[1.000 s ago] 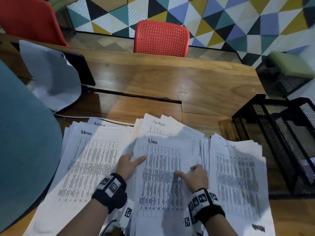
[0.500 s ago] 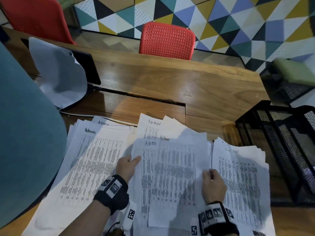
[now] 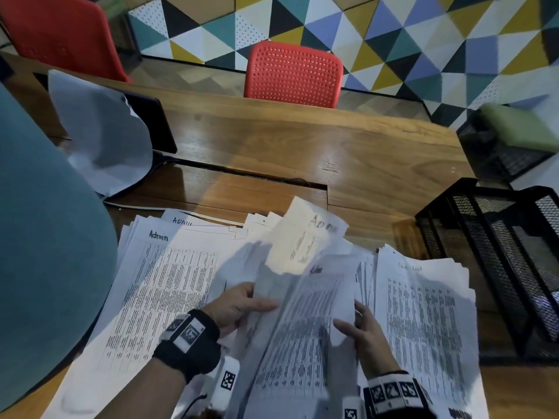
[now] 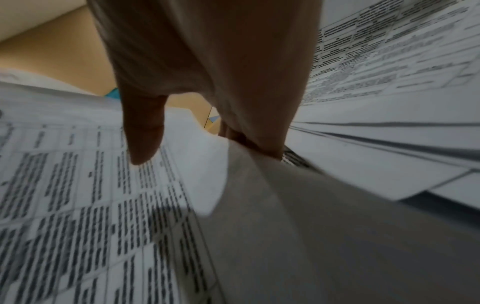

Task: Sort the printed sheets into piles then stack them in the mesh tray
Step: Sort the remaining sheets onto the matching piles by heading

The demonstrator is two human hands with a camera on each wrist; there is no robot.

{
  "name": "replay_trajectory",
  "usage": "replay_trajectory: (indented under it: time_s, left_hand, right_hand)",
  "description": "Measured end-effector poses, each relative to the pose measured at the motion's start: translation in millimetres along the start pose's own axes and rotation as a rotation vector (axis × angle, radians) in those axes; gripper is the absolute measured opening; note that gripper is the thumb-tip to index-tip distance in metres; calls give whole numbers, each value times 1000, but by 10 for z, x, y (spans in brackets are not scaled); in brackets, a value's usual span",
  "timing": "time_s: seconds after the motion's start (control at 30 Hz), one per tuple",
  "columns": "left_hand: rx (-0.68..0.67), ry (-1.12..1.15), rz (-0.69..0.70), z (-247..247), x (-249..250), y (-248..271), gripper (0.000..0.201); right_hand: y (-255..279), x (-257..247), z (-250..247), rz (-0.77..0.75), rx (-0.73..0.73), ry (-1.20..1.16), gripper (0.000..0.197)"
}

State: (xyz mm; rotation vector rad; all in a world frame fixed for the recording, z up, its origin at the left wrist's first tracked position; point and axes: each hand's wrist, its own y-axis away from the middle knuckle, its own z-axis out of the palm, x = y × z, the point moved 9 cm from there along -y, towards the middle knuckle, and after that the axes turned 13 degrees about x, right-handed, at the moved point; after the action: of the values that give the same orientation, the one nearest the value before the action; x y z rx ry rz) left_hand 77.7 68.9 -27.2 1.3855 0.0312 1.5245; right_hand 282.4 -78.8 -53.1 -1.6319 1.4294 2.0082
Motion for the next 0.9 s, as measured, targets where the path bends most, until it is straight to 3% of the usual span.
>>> replay_trajectory:
  time_s: [0.03, 0.1, 0.17, 0.23, 0.37, 0.4, 0.43, 0.5, 0.6, 0.67, 0.77, 0.83, 0.9]
  left_hand:
    - [-11, -91, 0, 52, 22, 33, 57]
    - [17, -301, 4, 129, 62, 96, 59]
    - [32, -424, 6, 215, 111, 165, 62]
    - [-6, -341, -36, 278, 106, 222, 84]
    - [97, -179, -117, 232, 28, 228, 142]
    - [99, -177, -125, 237, 3, 238, 147]
    - [82, -175, -117, 271, 12, 244, 138]
    - [187, -237, -47, 198, 118, 161, 97]
    - [592, -550, 214, -279, 322, -104, 66]
    - [756, -735, 322, -495, 396, -234, 46]
    - [823, -873, 308, -597, 344, -392, 47]
    - [837, -848, 279, -589, 335, -432, 47]
    - [787, -800, 240, -538, 276, -481, 39]
  right_hand:
    - [-14, 17, 4, 19, -27, -33, 75]
    - [-36, 69, -13, 39, -68, -110, 87]
    - [-34, 88, -53, 53, -61, -148, 77]
    - [-35, 119, -94, 71, -32, -156, 58]
    - [1, 114, -108, 90, -21, -231, 40]
    - [-4, 126, -115, 95, -18, -235, 35]
    - [-26, 157, -130, 119, -3, -230, 31]
    - [-33, 158, -170, 102, 15, -243, 24]
    - [-30, 22, -214, -57, 14, -154, 13]
    - [-81, -2, -162, -73, -95, -176, 43]
    - [-225, 23, -98, -135, -227, -267, 32]
    - [-296, 170, -117, -59, -165, -231, 29]
    - [-219, 200, -80, 40, -73, -241, 10]
